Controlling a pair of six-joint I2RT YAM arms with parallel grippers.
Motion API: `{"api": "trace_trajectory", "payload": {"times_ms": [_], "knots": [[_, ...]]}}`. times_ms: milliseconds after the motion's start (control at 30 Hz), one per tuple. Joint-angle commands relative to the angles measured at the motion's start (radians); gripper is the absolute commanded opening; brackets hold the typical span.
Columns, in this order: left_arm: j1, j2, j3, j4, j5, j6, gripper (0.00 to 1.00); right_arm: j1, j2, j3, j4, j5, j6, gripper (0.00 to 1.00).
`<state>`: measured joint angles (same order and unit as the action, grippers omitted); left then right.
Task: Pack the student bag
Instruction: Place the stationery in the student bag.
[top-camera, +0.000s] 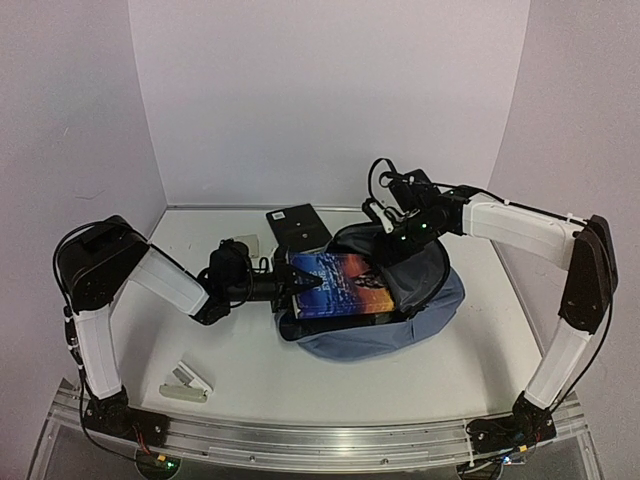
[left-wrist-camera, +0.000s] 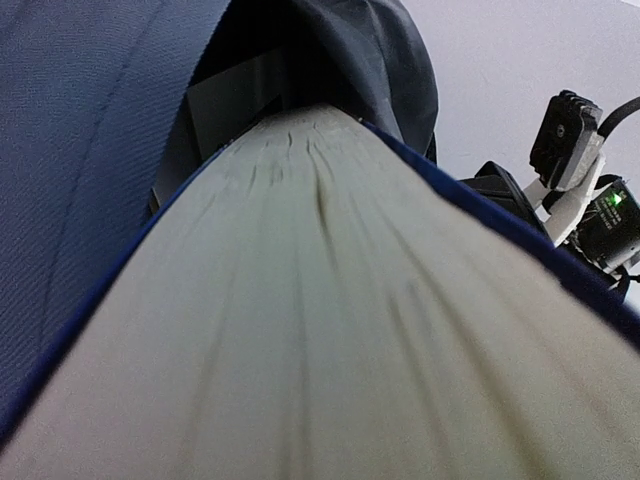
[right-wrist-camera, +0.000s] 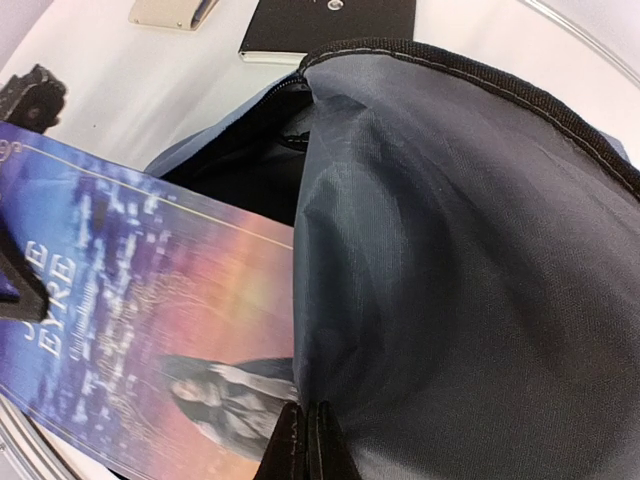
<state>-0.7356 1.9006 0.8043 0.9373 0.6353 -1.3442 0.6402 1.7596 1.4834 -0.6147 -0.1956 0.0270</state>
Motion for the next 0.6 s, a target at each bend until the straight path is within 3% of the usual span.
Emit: {"api": "trace_trajectory", "payload": {"times_ms": [0, 167, 367, 400, 567], "knots": [[-0.021, 0.013, 0.115, 0.265, -0.009, -0.041, 0.00, 0.004, -0.024, 0.048, 0.038, -0.054, 0.019, 0.00], [-0.040, 0.083, 0.183, 0.208, -0.111, -0.053, 0.00, 0.006, -0.031, 0.050, 0.040, -0.073, 0.031, 0.00], [-0.108, 0.220, 0.370, 0.030, -0.234, -0.056, 0.01, 0.006, -0.024, 0.062, 0.040, -0.072, 0.045, 0.00], [-0.117, 0.239, 0.391, 0.019, -0.251, -0.065, 0.03, 0.007, -0.023, 0.062, 0.040, -0.070, 0.047, 0.00], [-0.136, 0.229, 0.363, -0.075, -0.329, -0.096, 0.35, 0.005, -0.024, 0.061, 0.040, -0.062, 0.053, 0.00]]}}
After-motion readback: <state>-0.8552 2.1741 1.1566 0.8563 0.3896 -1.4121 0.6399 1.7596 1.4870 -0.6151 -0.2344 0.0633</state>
